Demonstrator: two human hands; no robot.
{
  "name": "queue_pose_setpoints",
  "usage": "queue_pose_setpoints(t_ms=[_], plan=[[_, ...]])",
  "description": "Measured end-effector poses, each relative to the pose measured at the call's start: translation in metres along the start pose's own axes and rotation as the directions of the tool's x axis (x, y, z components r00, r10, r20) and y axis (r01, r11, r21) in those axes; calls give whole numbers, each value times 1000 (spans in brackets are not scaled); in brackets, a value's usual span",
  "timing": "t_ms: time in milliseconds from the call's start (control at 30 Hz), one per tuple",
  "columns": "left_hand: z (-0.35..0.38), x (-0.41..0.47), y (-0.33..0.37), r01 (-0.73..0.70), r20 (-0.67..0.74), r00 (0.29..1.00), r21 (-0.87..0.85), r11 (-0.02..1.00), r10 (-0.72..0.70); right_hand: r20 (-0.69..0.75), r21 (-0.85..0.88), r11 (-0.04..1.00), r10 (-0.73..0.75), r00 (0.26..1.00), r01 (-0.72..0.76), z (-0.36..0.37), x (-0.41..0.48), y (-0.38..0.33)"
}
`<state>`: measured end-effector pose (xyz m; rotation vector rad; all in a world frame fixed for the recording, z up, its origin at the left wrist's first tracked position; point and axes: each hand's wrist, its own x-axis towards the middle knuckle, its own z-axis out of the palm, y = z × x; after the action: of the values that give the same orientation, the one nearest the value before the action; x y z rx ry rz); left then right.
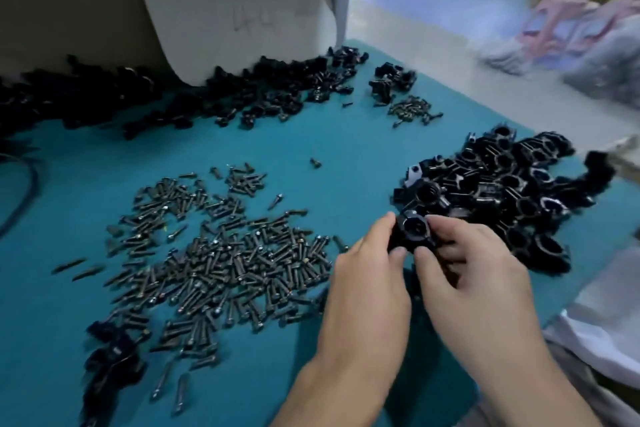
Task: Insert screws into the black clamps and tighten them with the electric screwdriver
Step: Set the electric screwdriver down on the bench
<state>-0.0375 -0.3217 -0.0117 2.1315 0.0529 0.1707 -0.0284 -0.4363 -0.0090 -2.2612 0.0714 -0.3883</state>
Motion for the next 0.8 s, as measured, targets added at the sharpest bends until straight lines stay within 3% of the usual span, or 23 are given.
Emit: queue_pose_setpoints(t_ms=[133,333,500,667,800], plan=[[24,11,-5,41,-18,999,88,995,-40,-49,-164,986,-29,998,21,2,9,15],[37,24,-10,-73,0,997,227,971,75,-175,-220,973,-117,978,77,18,12,31],[32,27,-12,-26,-6,1000,135,991,27,-225,-122,990,-98,969,72,24,9,31],[-3,11,-4,-73,-53,995,142,987,81,-382,17,981,-174,908,195,27,-7,15],[-58,0,-2,-41,-147,988,-8,999,39,-239,208,946,-197,951,249,48,-20,-28]])
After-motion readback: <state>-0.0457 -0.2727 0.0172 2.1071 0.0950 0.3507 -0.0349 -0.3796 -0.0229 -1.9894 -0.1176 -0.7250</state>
